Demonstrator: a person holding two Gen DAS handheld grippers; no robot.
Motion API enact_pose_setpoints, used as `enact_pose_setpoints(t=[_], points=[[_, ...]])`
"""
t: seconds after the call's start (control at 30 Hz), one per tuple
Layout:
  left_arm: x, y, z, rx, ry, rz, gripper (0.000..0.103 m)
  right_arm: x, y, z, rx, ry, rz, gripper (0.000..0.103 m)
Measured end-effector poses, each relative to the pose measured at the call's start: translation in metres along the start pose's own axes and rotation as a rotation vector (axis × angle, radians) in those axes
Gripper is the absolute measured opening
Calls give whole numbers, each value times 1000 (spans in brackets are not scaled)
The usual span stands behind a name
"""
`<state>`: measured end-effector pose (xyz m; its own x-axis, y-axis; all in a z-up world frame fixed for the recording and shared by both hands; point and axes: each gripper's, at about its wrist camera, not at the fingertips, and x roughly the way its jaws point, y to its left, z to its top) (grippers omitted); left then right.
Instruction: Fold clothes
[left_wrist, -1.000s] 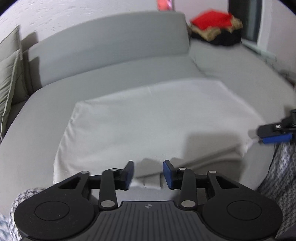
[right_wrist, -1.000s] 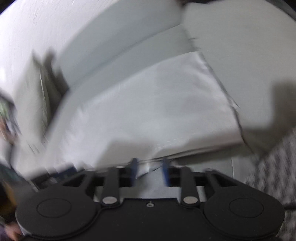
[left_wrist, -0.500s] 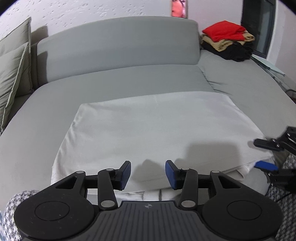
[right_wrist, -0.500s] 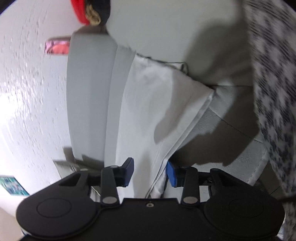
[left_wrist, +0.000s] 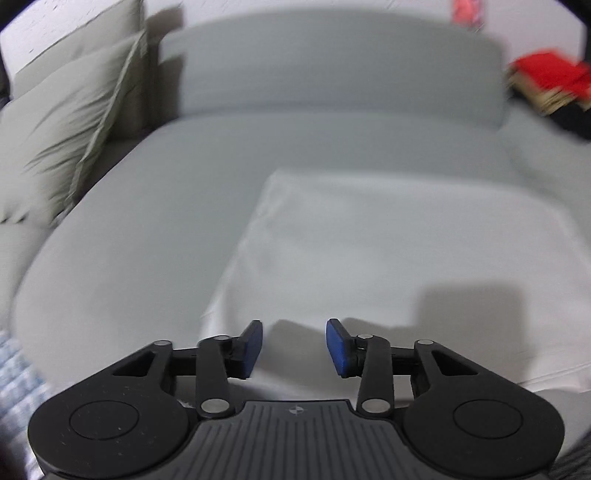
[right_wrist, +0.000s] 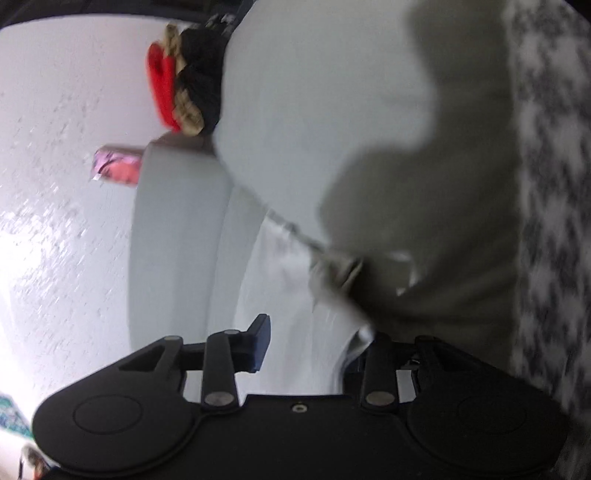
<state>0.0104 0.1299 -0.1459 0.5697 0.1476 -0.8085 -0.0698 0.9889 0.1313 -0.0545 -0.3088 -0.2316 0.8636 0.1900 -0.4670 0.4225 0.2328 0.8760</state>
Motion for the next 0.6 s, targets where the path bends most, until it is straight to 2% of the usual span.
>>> enact_pose_setpoints(t=[0.03, 0.07, 0.1, 0.17, 0.23, 0.3, 0.37, 0.43, 0.5, 0.6], points=[[5, 4, 0, -3, 31, 17, 28, 1, -1, 1, -9, -12, -23, 23], [5, 4, 0, 19, 38, 14, 28, 4, -2, 2, -18, -16, -51, 10], [5, 4, 1, 42, 45, 11, 28, 6, -2, 2, -26, -17, -71, 4], [5, 3, 1, 100, 53, 1, 28, 7, 3, 3, -57, -13, -101, 4], [0, 6, 3, 146, 40, -32, 28, 8, 22, -1, -162, -17, -163, 4], [-13, 20, 2, 128, -2, -76, 32, 8, 54, -10, -329, -46, -227, 4], [-30, 39, -1, 87, -74, -110, 41, 7, 91, -27, -517, -76, -254, 4], [-44, 56, -4, 40, -159, -118, 42, 8, 132, -53, -690, -88, -230, 4], [-49, 78, -5, -12, -222, -91, 43, 10, 173, -83, -854, -89, -185, 4], [-39, 112, -4, -155, -222, -62, 42, 25, 222, -148, -1069, -4, -90, 4]])
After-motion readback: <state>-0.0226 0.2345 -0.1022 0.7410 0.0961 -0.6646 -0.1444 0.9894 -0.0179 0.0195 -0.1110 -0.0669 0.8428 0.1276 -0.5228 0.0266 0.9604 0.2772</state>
